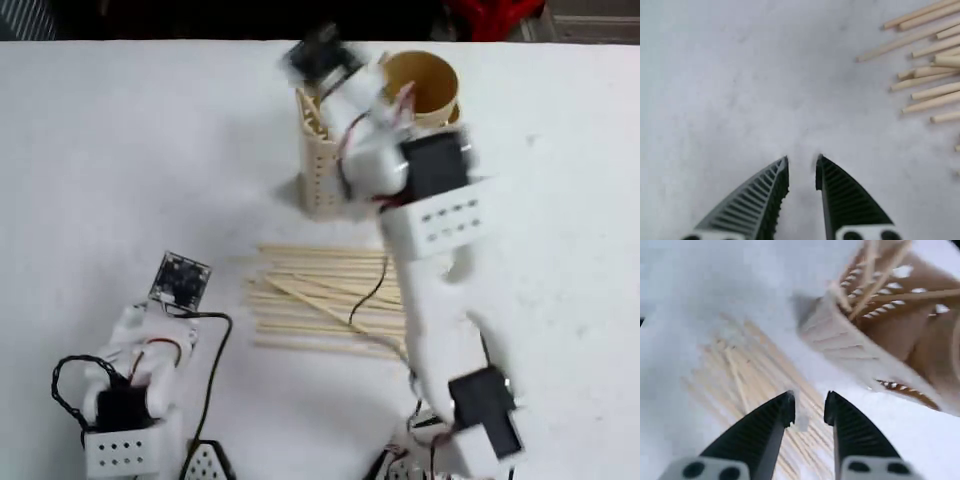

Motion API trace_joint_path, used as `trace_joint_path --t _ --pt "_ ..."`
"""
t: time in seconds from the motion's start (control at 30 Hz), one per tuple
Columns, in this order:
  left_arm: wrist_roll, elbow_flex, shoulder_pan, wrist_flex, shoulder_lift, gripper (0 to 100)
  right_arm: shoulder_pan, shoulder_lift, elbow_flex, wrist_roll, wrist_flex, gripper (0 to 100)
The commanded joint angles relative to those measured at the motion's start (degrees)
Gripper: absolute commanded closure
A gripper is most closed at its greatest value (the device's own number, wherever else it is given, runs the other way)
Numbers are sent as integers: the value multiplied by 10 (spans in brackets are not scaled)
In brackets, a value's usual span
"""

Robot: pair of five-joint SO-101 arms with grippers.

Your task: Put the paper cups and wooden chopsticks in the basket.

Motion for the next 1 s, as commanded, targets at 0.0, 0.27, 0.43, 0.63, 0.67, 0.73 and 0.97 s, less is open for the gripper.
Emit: trace_joint_path --t 0.0,0.27,0.43,0.63,0.67,0.73,0.97 --pt "1 -2 7 6 -5 890 -47 -64 171 35 -44 853" --pt "1 -2 7 6 -5 890 -60 -112 481 40 -277 850" --pt "1 -2 7 6 -5 890 -65 -112 590 89 -377 850" --pt "1 -2 7 6 -5 890 -65 -111 636 93 -441 850" --pt "1 -2 7 6 -5 890 -65 -110 643 93 -447 850" --pt "1 -2 7 6 -5 890 -65 -110 657 93 -465 850" --pt "1 -2 7 7 -5 891 -63 -110 672 93 -490 851"
